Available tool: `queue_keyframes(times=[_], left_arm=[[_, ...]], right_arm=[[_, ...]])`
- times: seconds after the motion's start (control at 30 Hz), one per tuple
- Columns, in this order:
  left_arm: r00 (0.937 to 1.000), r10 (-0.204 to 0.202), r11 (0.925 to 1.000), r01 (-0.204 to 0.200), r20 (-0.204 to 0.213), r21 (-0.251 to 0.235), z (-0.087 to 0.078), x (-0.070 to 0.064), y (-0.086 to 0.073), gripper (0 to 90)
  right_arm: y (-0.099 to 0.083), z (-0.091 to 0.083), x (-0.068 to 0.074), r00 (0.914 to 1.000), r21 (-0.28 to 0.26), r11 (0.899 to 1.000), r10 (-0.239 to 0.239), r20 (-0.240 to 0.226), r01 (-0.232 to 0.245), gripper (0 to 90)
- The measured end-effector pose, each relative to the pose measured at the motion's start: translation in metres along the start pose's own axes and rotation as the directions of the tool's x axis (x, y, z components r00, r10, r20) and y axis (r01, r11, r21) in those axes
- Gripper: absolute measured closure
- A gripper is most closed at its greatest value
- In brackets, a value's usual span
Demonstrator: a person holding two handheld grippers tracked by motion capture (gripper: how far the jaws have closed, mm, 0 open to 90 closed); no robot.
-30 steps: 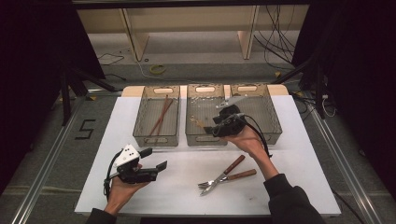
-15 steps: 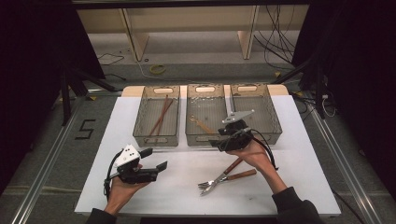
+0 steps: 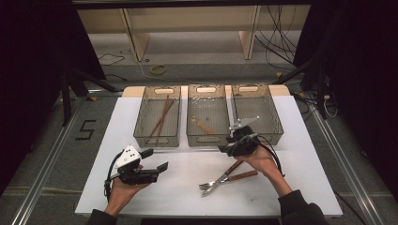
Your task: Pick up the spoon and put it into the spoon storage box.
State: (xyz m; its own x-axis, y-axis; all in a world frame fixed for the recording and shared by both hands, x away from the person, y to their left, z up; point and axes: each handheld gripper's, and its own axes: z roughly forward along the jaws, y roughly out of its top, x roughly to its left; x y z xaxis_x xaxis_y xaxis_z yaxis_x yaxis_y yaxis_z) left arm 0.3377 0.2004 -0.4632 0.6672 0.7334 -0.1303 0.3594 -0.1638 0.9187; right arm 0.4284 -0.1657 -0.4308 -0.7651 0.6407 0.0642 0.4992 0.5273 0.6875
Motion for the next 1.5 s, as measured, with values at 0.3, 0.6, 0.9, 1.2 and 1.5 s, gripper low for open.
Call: queue_keyframes(times=[0.3,0.6,0.9,1.2,1.5], left_arm=[[1.0000,0.001,1.0000,-0.001,0.002,0.002,0.000,-0.001,0.000,18.6],[1.0000,0.000,1.0000,0.000,0.003,0.002,0.001,-0.001,0.000,18.6],[1.0000,-0.002,1.0000,0.002,0.003,0.002,0.001,-0.001,0.000,18.6],[1.0000,-0.003,1.0000,0.003,0.004,0.002,0.001,-0.001,0.000,18.6],[1.0000,-0.005,1.0000,0.005,0.003,0.002,0.001,-0.001,0.000,18.6]], right_arm=[[-0.015,0.006,-0.005,0.9999,0.048,0.999,0.004,0.014,-0.004,59.8],[-0.023,0.006,-0.009,0.9998,0.066,0.998,0.005,0.019,-0.006,67.9],[-0.027,0.009,-0.011,0.9997,0.094,0.996,-0.002,0.024,0.000,76.8],[-0.030,0.013,-0.010,0.9990,0.135,0.991,-0.019,0.040,0.014,82.4],[-0.036,0.015,-0.012,0.9985,0.175,0.984,-0.029,0.047,0.020,89.6]])
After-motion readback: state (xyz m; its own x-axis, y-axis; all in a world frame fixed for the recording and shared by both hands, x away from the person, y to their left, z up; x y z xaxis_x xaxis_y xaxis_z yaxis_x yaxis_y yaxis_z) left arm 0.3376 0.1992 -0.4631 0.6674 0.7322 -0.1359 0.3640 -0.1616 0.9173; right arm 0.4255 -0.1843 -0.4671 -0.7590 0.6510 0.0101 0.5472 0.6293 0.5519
